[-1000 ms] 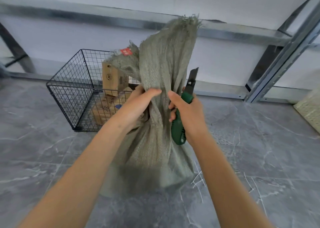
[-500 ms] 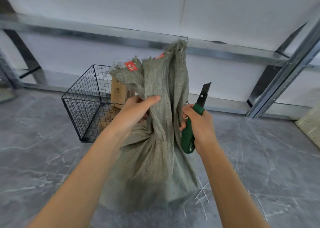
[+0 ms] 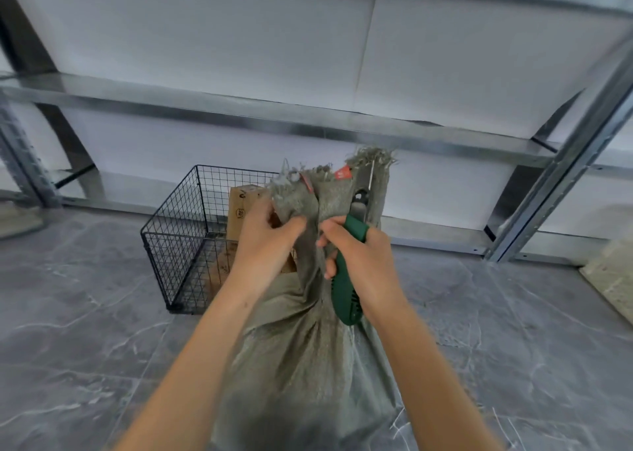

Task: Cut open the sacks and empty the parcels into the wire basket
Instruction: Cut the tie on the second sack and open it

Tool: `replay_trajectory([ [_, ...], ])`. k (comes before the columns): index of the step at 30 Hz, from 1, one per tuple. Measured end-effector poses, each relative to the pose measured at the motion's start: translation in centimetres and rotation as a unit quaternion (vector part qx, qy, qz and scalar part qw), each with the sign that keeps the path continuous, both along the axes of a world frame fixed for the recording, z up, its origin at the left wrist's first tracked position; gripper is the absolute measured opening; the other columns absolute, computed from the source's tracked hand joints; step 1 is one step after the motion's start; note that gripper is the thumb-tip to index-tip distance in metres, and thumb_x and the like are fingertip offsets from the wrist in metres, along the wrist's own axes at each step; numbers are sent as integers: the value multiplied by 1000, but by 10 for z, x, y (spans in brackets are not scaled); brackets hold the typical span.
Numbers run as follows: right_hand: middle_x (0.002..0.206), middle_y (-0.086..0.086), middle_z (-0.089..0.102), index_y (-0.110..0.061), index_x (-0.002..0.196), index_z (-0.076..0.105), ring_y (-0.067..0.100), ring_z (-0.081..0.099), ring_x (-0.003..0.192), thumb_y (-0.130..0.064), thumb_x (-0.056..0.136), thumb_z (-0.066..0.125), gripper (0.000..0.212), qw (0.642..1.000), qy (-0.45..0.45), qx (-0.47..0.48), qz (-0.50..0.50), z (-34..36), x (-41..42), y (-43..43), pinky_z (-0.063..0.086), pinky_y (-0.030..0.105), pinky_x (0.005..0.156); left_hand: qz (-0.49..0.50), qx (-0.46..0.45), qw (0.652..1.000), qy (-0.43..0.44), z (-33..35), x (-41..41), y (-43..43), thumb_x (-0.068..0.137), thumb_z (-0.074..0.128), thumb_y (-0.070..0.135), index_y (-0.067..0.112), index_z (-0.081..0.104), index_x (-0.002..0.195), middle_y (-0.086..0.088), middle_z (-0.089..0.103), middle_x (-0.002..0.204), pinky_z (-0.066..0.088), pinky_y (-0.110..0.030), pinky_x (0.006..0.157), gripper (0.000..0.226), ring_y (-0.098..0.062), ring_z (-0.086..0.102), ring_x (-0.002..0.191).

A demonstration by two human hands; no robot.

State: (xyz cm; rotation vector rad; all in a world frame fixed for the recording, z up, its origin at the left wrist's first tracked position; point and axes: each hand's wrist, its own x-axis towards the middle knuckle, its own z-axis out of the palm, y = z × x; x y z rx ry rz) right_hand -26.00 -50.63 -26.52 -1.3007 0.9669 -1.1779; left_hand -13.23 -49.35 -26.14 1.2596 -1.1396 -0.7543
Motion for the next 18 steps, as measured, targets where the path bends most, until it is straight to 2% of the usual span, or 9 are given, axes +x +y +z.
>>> replay_trajectory([
  [2, 61, 0, 62, -11, 87, 67, 19, 45, 41, -17, 93, 58, 12, 1000, 8, 0, -1, 6, 3, 3, 41, 24, 44, -70, -13, 997, -13, 7, -2, 8, 87, 57, 0, 14, 63, 90, 2, 68, 72, 50, -15, 61, 16, -5, 64, 66],
  [5, 50, -1, 56, -10, 76, 66, 19, 46, 39, -30, 91, 60, 25, 999, 19, 20, -24, 13, 6, 5, 41, 23, 42, -147, 11, 989, 8, 14, -2, 15, 91, 51, 6, 18, 60, 106, 1, 71, 79, 55, -26, 69, 21, -15, 67, 70],
  [7, 52, 8, 55, -5, 72, 63, 20, 47, 40, -39, 90, 60, 39, 998, 26, 32, -38, 16, 7, 5, 41, 23, 45, -159, 45, 986, 16, 9, 1, 11, 93, 51, 32, 24, 58, 119, -2, 70, 102, 51, -40, 91, 28, -17, 66, 94],
  [9, 52, 13, 53, -2, 73, 64, 21, 48, 41, -46, 88, 59, 46, 997, 36, 43, -47, 19, 7, 5, 42, 23, 47, -165, 89, 982, 33, 7, 3, 10, 85, 48, 64, 31, 57, 124, 0, 65, 121, 42, -46, 102, 51, -18, 59, 114],
  [12, 54, 16, 51, -5, 74, 60, 21, 47, 43, -43, 88, 61, 40, 996, 49, 53, -54, 20, 6, 5, 41, 25, 50, -170, 113, 976, 73, 10, 1, 10, 79, 34, 78, 29, 58, 127, 2, 63, 126, 38, -44, 107, 72, -15, 58, 117],
  [15, 59, 19, 46, -7, 76, 54, 19, 43, 41, -20, 90, 60, 20, 996, 46, 36, -60, 17, 3, 7, 39, 24, 45, -177, 128, 973, 73, 12, -3, 12, 66, 38, 89, 24, 57, 131, 0, 61, 129, 36, -44, 110, 93, -16, 56, 121],
  [16, 59, 19, 46, -6, 76, 53, 18, 43, 39, -14, 90, 58, 17, 996, 52, 27, -63, 15, 1, 8, 38, 22, 43, -171, 135, 974, 61, 12, -3, 11, 65, 44, 88, 26, 58, 129, 2, 60, 130, 35, -42, 111, 90, -13, 54, 122],
  [17, 58, 19, 47, -3, 76, 55, 18, 42, 38, -10, 90, 57, 16, 996, 59, 16, -64, 14, -1, 9, 38, 21, 41, -162, 135, 977, 38, 12, -4, 11, 69, 50, 81, 27, 63, 122, 5, 62, 126, 37, -32, 109, 76, -4, 55, 118],
  [18, 56, 18, 48, 0, 78, 58, 17, 43, 38, -8, 90, 57, 15, 996, 64, 5, -63, 13, -3, 10, 37, 20, 41, -151, 126, 980, 16, 12, -5, 12, 78, 53, 69, 28, 68, 108, 8, 66, 112, 39, -15, 101, 53, 10, 57, 104],
])
